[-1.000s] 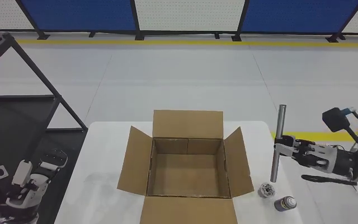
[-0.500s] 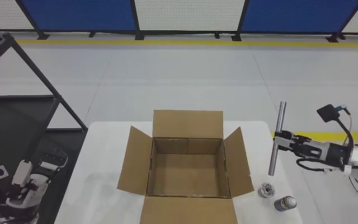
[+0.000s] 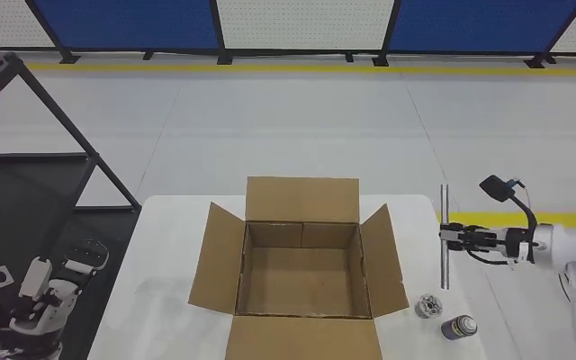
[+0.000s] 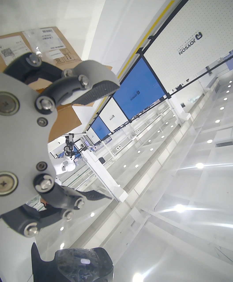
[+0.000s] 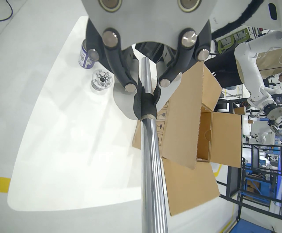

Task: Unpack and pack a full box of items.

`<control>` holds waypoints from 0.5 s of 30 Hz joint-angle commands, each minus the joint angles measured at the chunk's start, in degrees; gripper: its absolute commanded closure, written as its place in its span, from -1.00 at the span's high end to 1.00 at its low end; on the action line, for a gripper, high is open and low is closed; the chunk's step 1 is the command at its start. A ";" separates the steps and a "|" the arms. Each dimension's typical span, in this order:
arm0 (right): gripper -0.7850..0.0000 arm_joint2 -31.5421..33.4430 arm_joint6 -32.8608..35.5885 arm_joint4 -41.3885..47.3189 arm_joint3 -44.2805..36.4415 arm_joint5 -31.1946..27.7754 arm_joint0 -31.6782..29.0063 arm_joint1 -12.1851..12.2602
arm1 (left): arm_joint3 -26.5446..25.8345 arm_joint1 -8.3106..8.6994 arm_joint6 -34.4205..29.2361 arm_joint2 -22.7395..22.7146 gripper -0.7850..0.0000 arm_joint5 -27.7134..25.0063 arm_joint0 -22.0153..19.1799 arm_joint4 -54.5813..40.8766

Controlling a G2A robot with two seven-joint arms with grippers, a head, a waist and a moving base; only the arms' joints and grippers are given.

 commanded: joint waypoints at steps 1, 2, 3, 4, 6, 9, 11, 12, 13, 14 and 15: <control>-1.00 -1.27 0.28 -0.06 -0.39 -0.30 -1.06 0.13 | 0.00 0.00 0.00 0.00 1.00 0.00 0.00 0.00; -1.00 -1.97 -0.02 -0.10 -0.58 -0.16 -1.63 0.16 | 0.00 0.00 0.00 0.00 1.00 0.00 0.00 0.00; -1.00 -2.79 -0.14 0.27 -0.78 -0.06 -2.22 0.17 | 0.00 0.00 0.00 0.00 1.00 0.00 0.00 0.00; -1.00 -3.57 -0.26 0.66 -1.02 -0.04 -2.77 0.17 | 0.00 0.00 0.00 0.00 1.00 0.00 0.00 0.00; -1.00 -4.95 -1.19 1.65 -1.66 -0.04 -3.95 0.15 | 0.00 0.00 0.00 0.00 1.00 0.00 0.00 0.00; -1.00 -6.34 -3.03 4.28 -3.31 0.05 -6.13 0.09 | 0.00 0.00 0.00 0.00 1.00 0.00 0.00 0.00; -1.00 -6.73 -4.35 7.08 -4.50 0.57 -7.80 0.03 | 0.00 0.00 0.00 0.00 1.00 0.00 0.00 0.00; -1.00 -6.73 -5.55 7.65 -5.11 1.10 -8.58 0.03 | 0.00 0.00 0.00 0.00 1.00 0.00 0.00 0.00; -1.00 -6.80 -6.77 8.55 -5.72 1.78 -9.40 0.01 | 0.00 0.00 0.00 0.00 1.00 0.00 0.00 0.00; -1.00 -6.87 -8.01 9.37 -6.33 2.42 -10.17 -0.02 | 0.00 0.00 0.00 0.00 1.00 0.00 0.00 0.00; -1.00 -6.97 -9.30 10.04 -6.84 2.98 -10.93 -0.05 | 0.00 0.00 0.00 0.00 1.00 0.00 0.00 0.00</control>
